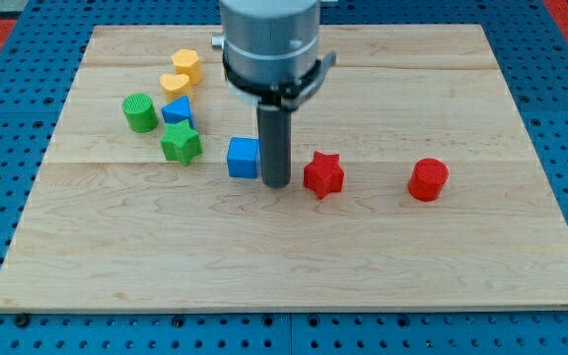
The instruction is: Slide the blue triangle vertically below the yellow blocks
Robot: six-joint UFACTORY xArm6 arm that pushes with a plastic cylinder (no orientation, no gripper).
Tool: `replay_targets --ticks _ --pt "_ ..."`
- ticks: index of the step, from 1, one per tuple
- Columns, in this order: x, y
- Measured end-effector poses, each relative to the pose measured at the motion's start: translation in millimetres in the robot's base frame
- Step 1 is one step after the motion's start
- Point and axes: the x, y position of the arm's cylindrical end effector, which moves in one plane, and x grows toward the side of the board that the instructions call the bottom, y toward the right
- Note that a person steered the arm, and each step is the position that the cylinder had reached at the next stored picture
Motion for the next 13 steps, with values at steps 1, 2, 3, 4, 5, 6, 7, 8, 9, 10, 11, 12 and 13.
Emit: replay_targets --ticks 1,2,3,4,5,6,7,8,9,10,11,12,13 --pt "-51 3" --pt "-67 -23" --pt "-34 -28" --pt "-34 -31" --pt "-79 -31" --pt "-110 -64" --pt "-81 -121" --pt "-42 -136" --pt "-29 -113" --pt "-65 -109" --pt "-33 -86" --pt "28 -106" --pt "65 -102"
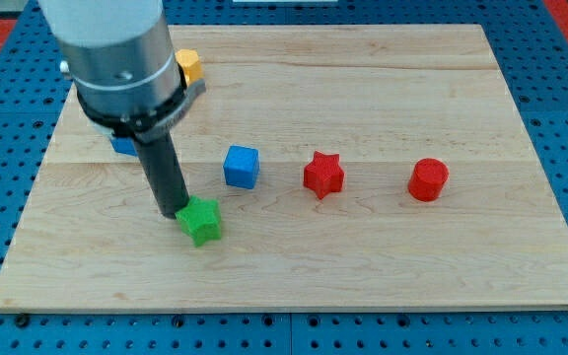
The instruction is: Slide the blue triangle vertically below the yellow blocks
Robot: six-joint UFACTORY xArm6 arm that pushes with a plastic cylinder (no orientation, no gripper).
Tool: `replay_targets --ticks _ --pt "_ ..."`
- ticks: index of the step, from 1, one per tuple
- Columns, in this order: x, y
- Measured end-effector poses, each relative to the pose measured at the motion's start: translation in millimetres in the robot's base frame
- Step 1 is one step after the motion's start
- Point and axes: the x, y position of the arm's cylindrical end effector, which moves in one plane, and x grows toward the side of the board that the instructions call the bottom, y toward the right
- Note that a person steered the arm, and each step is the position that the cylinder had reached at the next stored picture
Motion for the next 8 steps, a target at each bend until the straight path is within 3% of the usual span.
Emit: replay_targets --ticks 1,2,3,4,5,7,8 --pt "-35 -38" --pt "-116 -30" --pt "-169 -66" --pt "-161 -100" --pt "-119 -69" --pt "-85 -23" --pt "-131 -44"
